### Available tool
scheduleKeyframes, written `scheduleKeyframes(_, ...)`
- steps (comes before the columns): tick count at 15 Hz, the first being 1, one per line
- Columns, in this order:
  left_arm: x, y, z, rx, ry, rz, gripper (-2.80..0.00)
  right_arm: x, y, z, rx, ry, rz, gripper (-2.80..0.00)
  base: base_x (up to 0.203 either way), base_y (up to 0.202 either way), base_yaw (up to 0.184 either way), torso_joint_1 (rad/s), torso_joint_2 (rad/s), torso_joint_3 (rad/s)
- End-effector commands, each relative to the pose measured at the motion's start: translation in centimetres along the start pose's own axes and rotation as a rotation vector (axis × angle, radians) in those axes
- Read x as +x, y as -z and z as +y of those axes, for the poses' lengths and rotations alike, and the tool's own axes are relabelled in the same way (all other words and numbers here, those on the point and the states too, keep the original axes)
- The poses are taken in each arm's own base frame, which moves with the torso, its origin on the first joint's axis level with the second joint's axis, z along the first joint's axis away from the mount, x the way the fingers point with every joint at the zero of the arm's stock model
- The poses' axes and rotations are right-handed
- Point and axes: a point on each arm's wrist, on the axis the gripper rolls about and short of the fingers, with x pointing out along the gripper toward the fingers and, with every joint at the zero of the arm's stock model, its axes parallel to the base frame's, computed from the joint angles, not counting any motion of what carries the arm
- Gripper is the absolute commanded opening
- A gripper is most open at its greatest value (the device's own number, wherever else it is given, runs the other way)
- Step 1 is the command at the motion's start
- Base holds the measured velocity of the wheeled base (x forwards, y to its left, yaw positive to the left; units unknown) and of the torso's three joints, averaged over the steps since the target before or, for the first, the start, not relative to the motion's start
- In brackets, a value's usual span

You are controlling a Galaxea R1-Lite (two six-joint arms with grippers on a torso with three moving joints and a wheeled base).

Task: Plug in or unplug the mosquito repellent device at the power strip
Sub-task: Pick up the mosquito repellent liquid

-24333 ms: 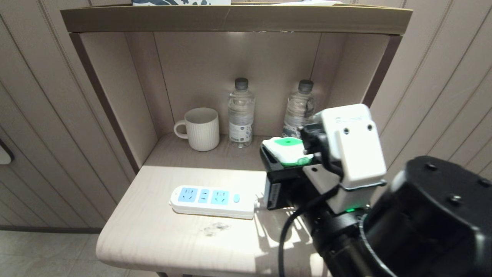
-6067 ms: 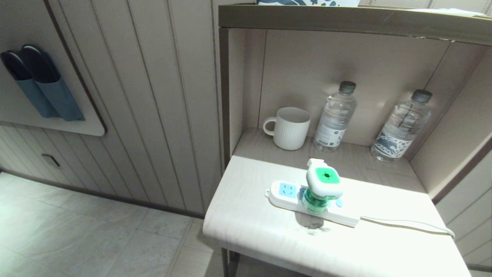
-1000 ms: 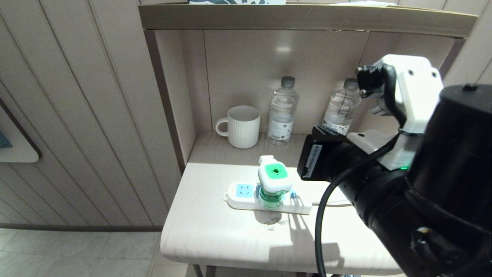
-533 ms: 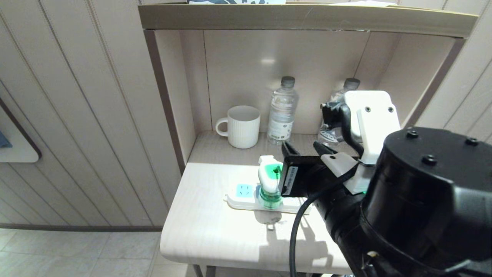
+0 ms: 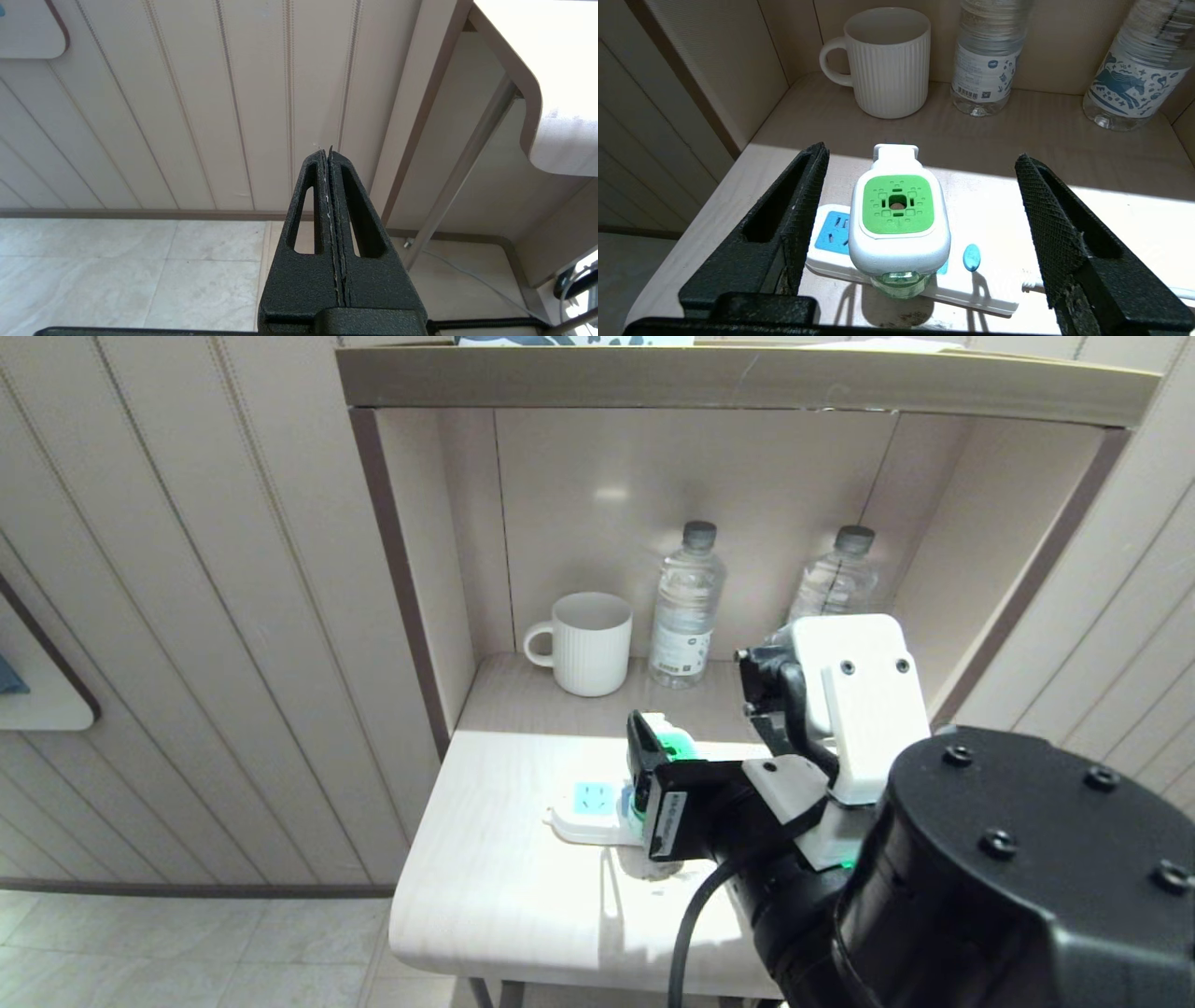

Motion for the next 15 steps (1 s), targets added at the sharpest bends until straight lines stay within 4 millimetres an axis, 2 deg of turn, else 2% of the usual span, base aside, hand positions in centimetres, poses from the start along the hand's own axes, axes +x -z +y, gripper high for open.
scheduleKeyframes(1, 0.0, 0.0, 0.0, 0.000, -0.001, 0.001, -2.80, 0.0, 1.1, 0.0, -0.018, 0.004, 0.009, 0.00, 0.000, 0.000, 0.000, 0.000, 0.00, 0.000)
scheduleKeyframes(6, 0.0, 0.0, 0.0, 0.000, -0.001, 0.001, -2.80, -0.3, 1.8, 0.6, -0.029, -0.018, -0.022, 0.00, 0.000, 0.000, 0.000, 0.000, 0.00, 0.000)
scheduleKeyframes(8, 0.0, 0.0, 0.0, 0.000, -0.001, 0.000, -2.80, -0.2, 2.7, 0.8, -0.038, -0.021, -0.027, 0.00, 0.000, 0.000, 0.000, 0.000, 0.00, 0.000)
scheduleKeyframes(15, 0.0, 0.0, 0.0, 0.000, -0.001, 0.002, -2.80, 0.2, 3.0, 0.8, -0.032, -0.008, -0.038, 0.00, 0.000, 0.000, 0.000, 0.000, 0.00, 0.000)
